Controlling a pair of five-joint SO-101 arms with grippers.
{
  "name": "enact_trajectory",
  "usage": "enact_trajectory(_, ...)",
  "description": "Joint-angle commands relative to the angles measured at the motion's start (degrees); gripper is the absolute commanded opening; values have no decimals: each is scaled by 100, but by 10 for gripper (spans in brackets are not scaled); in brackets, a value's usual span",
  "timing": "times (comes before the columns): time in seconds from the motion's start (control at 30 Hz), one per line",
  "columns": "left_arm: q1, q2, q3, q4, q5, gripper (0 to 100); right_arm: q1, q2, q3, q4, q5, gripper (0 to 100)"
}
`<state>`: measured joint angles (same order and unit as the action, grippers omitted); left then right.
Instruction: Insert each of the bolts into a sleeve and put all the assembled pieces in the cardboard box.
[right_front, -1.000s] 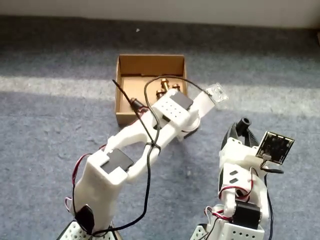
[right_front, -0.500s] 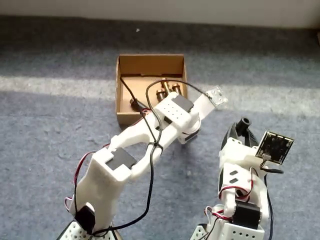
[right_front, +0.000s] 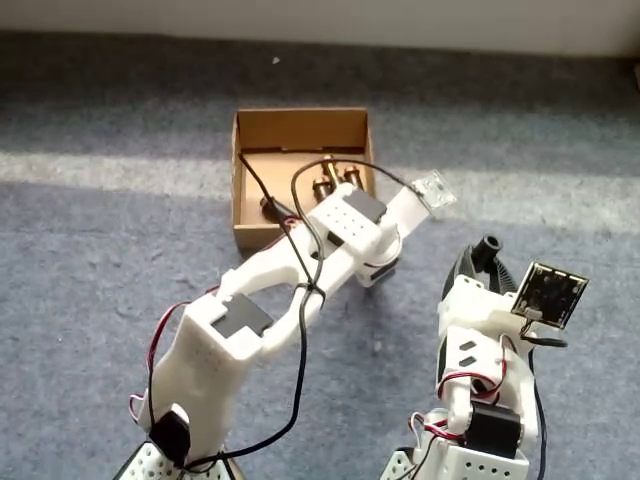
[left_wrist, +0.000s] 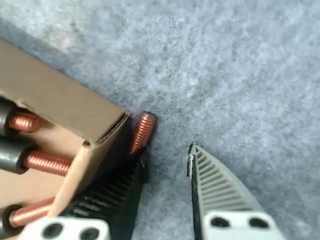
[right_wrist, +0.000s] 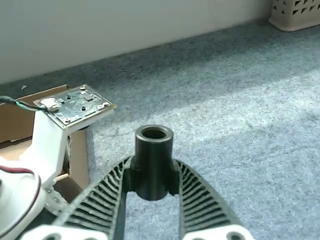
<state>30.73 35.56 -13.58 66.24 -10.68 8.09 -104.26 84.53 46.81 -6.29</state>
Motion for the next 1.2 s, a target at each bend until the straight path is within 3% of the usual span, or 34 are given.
enact_trajectory(0.0, -435, -382, -347, -167, 44, 165, -48, -92, -66, -163, 70, 10)
enact_trajectory(0.37, -752, -681, -338, -176, 18, 165, -57, -92, -66, -163, 70, 10)
enact_trajectory(0.9, -365, 171, -356, -457, 0, 165, -57, -92, -66, -163, 70, 10)
enact_trajectory(1.17, 4, 189, -356, 97, -642, 136, -57, -92, -66, -163, 70, 10)
